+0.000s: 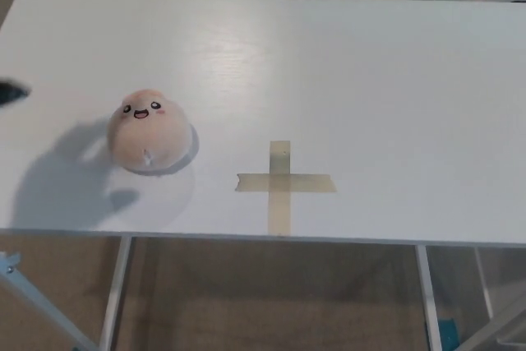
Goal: Use the left hand to take the pink dumpling toy on a person's hand and put it on the desk.
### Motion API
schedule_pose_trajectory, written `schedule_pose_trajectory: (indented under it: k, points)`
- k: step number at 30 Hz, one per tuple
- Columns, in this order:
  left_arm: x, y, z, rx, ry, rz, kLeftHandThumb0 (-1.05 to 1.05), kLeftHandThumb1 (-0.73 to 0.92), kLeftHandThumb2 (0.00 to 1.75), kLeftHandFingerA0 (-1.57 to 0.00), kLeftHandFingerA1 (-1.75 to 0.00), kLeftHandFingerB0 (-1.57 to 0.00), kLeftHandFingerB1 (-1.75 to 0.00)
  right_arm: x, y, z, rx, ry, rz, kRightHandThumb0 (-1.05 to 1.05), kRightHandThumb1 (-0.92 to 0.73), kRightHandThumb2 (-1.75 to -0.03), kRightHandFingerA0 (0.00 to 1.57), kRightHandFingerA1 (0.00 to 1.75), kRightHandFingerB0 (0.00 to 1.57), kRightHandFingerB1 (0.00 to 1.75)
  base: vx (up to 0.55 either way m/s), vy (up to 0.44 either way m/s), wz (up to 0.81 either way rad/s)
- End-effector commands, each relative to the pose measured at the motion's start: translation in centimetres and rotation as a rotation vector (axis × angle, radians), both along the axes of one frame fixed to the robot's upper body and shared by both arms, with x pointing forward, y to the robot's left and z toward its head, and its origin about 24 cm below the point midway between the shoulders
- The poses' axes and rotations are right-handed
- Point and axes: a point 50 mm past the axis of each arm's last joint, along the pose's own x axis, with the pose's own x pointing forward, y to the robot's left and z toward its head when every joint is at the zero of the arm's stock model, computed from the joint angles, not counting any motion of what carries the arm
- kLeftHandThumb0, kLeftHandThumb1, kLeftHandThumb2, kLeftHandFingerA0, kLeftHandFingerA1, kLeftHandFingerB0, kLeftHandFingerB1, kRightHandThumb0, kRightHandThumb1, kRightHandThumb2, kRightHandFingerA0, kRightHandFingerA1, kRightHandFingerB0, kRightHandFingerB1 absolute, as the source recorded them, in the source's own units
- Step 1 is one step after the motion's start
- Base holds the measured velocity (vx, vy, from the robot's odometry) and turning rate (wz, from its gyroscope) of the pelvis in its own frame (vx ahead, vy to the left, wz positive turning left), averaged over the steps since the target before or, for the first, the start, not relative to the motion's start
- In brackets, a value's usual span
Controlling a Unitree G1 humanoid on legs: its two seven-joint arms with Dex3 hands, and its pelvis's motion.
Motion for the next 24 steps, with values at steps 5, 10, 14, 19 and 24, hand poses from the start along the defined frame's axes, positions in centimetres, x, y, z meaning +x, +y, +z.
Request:
schedule_pose_trajectory:
  k: [5, 10, 14, 19, 24]
  points:
    - [-14.6, 1.0, -6.0, -0.148, 0.287, -0.246, -0.29, 0.50, 0.54, -0.69, -0.50, -0.61, -0.43, -2.3, -0.4, -1.0, -0.038, 0.087, -0.009, -0.28, -0.64, -0.59, 0.44, 0.39, 0.43, 0.38, 0.00, 0.000, 0.00]
    - [-16.4, 3.0, -9.8, -0.183, 0.565, -0.195, -0.30, 0.52, 0.54, -0.72, -0.51, -0.62, -0.44, -2.7, -0.1, -1.3, -0.029, 0.098, -0.009, -0.29, -0.64, -0.59, 0.45, 0.39, 0.43, 0.38, 0.00, 0.000, 0.00]
    - [-17.2, 3.6, -13.5, -0.231, 0.718, -0.071, -0.27, 0.54, 0.56, -0.75, -0.53, -0.61, -0.45, -3.2, -0.2, -1.5, -0.036, 0.111, -0.004, -0.28, -0.64, -0.59, 0.45, 0.40, 0.43, 0.39, 0.00, 0.000, 0.00]
    - [-16.7, 4.0, -18.5, -0.241, 0.846, 0.041, -0.27, 0.58, 0.57, -0.80, -0.55, -0.63, -0.44, -3.8, -0.1, -1.7, -0.040, 0.126, 0.009, -0.28, -0.64, -0.59, 0.45, 0.40, 0.43, 0.39, 0.00, 0.000, 0.00]
    - [-16.1, 5.1, -23.0, -0.186, 0.955, 0.151, -0.30, 0.60, 0.57, -0.78, -0.53, -0.62, -0.43, -4.4, -0.1, -1.9, -0.035, 0.138, 0.009, -0.28, -0.65, -0.60, 0.46, 0.40, 0.43, 0.39, 0.00, 0.000, 0.00]
